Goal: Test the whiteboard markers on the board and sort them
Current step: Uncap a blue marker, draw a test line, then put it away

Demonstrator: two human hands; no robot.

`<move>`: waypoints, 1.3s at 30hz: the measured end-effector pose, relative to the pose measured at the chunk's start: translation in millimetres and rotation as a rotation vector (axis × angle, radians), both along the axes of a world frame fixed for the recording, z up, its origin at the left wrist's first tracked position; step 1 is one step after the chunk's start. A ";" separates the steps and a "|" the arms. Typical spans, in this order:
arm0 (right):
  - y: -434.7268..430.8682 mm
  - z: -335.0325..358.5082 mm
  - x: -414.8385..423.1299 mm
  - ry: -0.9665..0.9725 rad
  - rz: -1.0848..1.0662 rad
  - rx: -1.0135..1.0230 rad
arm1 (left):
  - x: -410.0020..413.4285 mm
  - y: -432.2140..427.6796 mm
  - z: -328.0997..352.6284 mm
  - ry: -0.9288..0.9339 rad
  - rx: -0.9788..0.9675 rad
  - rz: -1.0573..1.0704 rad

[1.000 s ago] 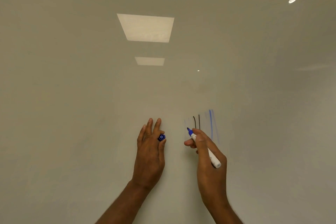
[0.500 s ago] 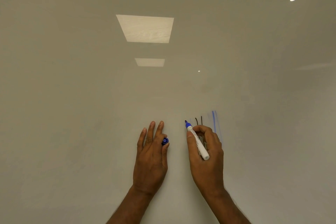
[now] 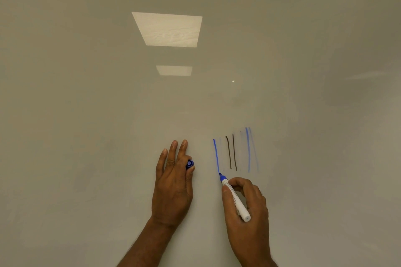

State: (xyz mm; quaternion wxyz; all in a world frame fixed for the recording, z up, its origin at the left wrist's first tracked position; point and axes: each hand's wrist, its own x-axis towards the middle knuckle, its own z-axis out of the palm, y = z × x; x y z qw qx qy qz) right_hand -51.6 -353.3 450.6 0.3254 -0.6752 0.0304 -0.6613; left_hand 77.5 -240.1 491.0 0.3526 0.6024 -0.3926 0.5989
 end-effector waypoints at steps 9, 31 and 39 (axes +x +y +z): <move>4.9 58.0 -4.4 -0.109 0.012 -0.059 | -0.1 0.3 0.6 0.004 -0.001 -0.007; 3.1 -9.7 -17.5 0.054 0.024 0.105 | -2.9 0.9 0.7 0.004 0.006 -0.007; 30.8 0.7 -68.7 0.069 0.324 0.195 | -43.3 15.0 -4.1 0.383 -0.097 -0.299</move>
